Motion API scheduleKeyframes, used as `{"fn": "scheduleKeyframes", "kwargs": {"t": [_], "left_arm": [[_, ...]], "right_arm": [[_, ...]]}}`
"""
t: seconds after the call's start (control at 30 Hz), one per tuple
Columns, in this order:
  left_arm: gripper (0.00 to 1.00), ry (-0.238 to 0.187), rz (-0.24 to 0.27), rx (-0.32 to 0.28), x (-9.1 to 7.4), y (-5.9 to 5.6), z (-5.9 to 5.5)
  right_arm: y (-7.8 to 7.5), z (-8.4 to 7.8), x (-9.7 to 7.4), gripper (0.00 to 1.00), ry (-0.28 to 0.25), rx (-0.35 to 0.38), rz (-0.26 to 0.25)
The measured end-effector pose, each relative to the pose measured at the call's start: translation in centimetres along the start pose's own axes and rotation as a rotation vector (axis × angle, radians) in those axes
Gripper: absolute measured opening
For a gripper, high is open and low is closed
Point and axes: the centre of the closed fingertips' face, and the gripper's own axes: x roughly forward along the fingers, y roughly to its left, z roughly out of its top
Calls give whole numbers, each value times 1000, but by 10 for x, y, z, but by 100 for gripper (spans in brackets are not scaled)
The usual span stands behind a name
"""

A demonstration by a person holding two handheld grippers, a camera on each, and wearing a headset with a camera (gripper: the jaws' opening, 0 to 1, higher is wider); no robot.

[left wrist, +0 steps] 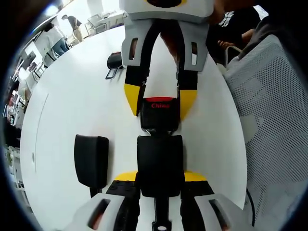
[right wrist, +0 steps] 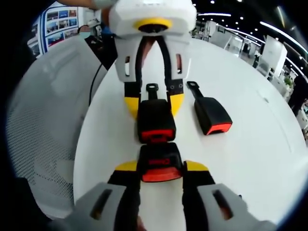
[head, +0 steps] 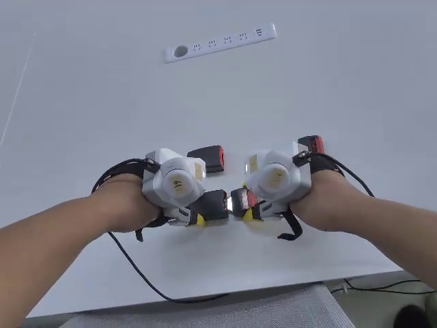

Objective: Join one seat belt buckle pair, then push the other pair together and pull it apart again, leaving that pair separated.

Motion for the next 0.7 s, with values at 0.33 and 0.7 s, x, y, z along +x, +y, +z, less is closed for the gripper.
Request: {"fn": "scheduleKeyframes", "kwargs": {"t": [0.33,0.7], "left_arm": [[32,-9,-6,4,0,1,-1],[32,5,-10,-5,-4,-1,2]], "right_arm": [[-1,1,1,31,-3,9,-16],[0,-1,-1,31,21,-1,-11]]}}
